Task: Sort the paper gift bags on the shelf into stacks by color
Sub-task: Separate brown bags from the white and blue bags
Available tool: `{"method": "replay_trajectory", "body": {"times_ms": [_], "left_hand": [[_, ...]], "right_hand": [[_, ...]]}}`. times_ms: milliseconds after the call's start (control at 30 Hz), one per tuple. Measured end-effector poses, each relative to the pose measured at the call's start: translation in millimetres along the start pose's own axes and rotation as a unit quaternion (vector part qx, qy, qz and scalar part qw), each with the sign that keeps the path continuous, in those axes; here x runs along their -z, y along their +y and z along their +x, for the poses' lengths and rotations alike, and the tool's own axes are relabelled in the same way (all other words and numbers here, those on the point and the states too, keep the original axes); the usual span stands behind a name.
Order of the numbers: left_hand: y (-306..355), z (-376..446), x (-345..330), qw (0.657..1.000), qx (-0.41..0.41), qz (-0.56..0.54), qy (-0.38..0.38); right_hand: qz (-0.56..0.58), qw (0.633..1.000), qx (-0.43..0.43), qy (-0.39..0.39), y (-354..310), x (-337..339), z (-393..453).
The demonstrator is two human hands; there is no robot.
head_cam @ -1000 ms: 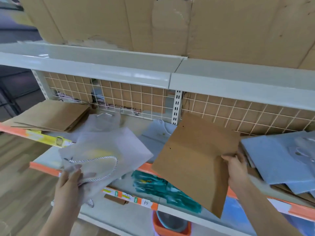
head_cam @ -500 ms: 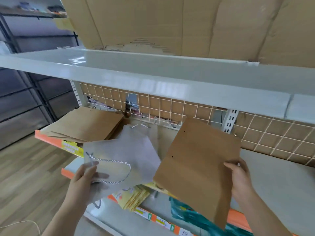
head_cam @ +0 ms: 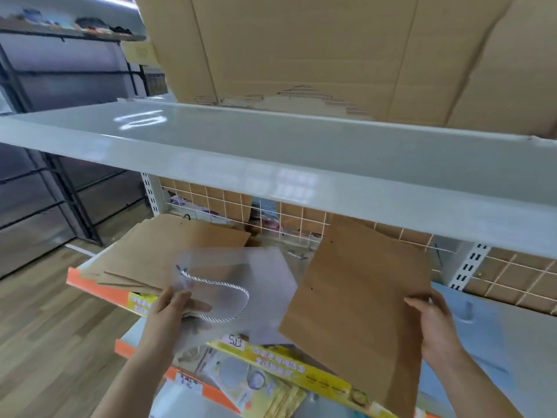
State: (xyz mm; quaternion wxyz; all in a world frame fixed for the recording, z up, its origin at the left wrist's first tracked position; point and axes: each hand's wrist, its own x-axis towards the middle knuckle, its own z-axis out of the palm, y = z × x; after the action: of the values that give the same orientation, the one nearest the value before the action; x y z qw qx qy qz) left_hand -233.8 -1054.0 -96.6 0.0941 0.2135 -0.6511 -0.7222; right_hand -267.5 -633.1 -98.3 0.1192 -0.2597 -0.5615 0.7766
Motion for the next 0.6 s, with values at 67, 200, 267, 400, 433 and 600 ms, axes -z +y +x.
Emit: {"method": "replay_trajectory", "body": {"times_ms": [67,200,267,400,433,600], "left_hand": [[8,25,27,1.000,-0.011,0.003,0.009],[31,73,75,1.000,-0.023,-0.005,0.006],[43,95,97,1.000,-0.024,-0.008,-0.008],[65,132,122,0.998,-0.025,0.007,-0.058],[70,140,122,0.997,-0.027,0.008,-0.077],[69,163,84,0.983,-0.014,0.052,-0.174]], "right_hand": [[0.007,1.000,0.005,0.011,9,-28,-7],[0.015,0.999,0.017,0.028,31,-84,-25],[0.024,0.999,0.018,0.043,42,-111,-38],[0.044,0.997,0.008,0.059,57,-153,-61],[0.046,0.997,0.005,0.064,58,-157,-66],[0.052,0.989,0.009,0.138,59,-150,-91]]}}
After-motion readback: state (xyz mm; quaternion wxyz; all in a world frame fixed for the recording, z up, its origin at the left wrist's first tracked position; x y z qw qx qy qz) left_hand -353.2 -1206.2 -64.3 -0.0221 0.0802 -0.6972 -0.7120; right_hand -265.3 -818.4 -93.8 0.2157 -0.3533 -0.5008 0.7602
